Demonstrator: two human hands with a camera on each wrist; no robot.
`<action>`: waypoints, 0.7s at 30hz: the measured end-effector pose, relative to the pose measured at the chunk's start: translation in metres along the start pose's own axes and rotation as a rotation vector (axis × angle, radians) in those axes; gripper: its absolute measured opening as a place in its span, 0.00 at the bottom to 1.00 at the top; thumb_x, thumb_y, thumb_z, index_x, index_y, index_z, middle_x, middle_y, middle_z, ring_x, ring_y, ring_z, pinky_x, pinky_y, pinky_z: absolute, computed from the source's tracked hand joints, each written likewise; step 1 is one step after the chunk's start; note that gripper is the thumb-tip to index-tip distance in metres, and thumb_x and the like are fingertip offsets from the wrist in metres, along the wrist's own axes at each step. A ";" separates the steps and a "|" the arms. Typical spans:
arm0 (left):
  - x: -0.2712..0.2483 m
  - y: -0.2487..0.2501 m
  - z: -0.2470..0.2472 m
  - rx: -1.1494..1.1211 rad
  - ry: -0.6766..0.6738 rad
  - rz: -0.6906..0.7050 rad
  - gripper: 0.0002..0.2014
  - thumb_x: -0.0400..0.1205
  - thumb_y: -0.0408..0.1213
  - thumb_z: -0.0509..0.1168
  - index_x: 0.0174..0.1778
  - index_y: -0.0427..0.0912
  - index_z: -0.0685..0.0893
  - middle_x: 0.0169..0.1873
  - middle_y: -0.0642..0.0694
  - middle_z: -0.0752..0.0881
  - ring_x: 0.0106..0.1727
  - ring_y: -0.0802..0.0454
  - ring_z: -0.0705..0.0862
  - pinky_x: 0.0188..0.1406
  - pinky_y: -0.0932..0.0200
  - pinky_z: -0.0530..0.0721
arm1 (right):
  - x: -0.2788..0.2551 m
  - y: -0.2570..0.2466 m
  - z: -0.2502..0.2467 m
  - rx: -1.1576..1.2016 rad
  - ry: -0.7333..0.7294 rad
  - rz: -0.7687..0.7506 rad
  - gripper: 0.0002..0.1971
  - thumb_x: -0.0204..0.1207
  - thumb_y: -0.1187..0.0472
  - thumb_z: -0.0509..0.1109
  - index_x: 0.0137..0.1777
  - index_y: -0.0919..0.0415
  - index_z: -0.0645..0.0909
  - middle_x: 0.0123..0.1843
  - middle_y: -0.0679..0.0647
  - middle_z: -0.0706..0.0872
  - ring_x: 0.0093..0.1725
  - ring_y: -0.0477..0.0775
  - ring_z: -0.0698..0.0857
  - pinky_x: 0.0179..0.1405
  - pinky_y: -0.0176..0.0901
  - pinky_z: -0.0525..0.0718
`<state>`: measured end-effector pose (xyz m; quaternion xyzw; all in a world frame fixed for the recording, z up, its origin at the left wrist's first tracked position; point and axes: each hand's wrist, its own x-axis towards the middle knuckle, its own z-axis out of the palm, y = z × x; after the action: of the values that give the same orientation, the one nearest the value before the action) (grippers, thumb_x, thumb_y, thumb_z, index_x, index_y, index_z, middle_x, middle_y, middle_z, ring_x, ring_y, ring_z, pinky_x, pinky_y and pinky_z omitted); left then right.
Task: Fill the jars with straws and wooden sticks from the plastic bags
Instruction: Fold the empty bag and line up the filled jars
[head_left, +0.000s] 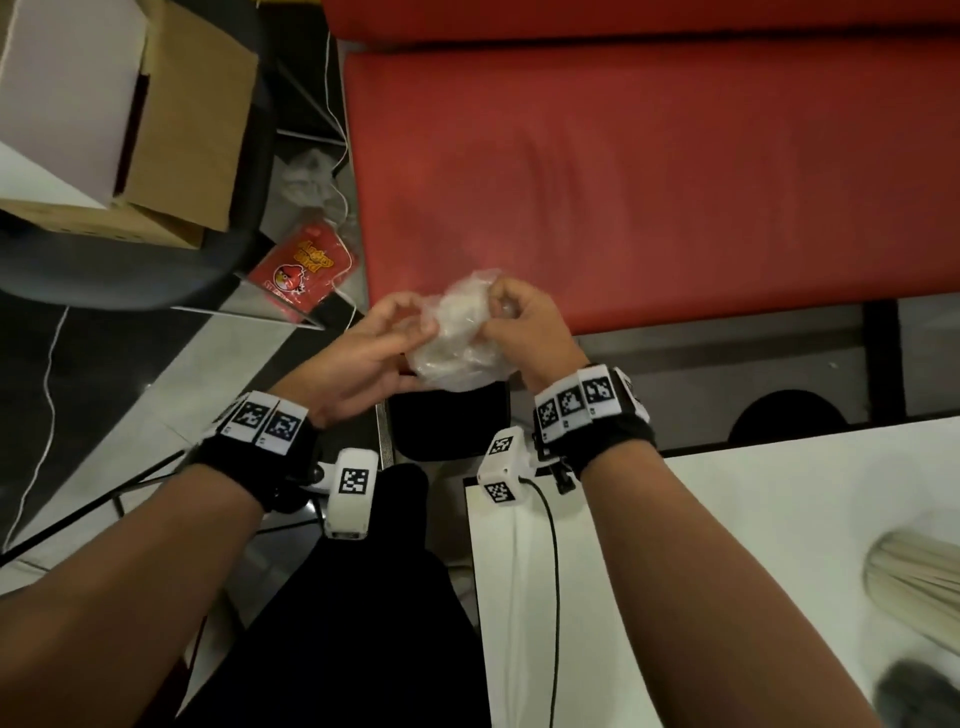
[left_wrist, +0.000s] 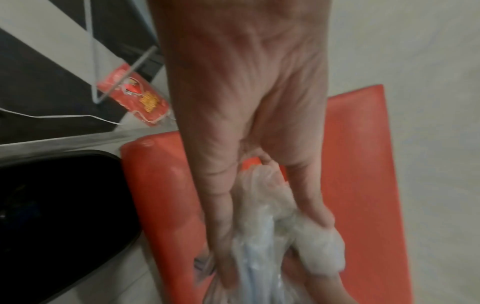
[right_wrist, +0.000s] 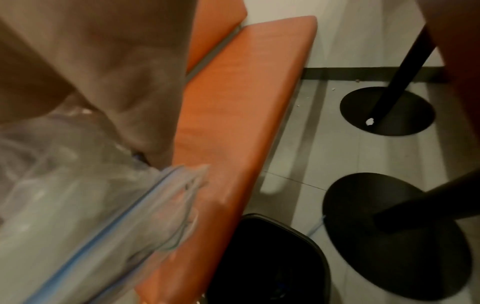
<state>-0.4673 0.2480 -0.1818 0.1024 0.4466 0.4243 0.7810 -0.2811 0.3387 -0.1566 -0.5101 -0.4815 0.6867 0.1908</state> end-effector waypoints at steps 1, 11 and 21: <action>0.003 -0.008 -0.004 -0.015 0.041 0.004 0.21 0.77 0.36 0.74 0.65 0.52 0.79 0.64 0.46 0.86 0.63 0.40 0.86 0.54 0.37 0.87 | 0.005 0.007 0.001 -0.047 -0.058 0.029 0.18 0.62 0.76 0.74 0.33 0.54 0.71 0.33 0.53 0.85 0.36 0.43 0.81 0.38 0.38 0.82; 0.034 -0.076 -0.051 0.133 0.409 -0.117 0.20 0.73 0.23 0.75 0.61 0.37 0.86 0.57 0.35 0.89 0.55 0.42 0.90 0.47 0.54 0.90 | 0.036 0.063 -0.003 -0.283 -0.347 0.744 0.11 0.84 0.71 0.65 0.60 0.55 0.80 0.59 0.59 0.80 0.47 0.55 0.81 0.44 0.57 0.87; 0.091 -0.125 -0.055 0.801 0.612 -0.151 0.25 0.75 0.35 0.77 0.68 0.39 0.82 0.63 0.42 0.84 0.63 0.45 0.82 0.66 0.53 0.79 | 0.073 0.137 0.012 -0.217 -0.160 0.963 0.06 0.83 0.73 0.59 0.57 0.72 0.75 0.47 0.69 0.83 0.48 0.67 0.90 0.52 0.76 0.88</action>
<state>-0.4170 0.2266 -0.3367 0.2323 0.7886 0.1730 0.5424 -0.2903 0.3246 -0.3119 -0.6371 -0.2732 0.6798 -0.2393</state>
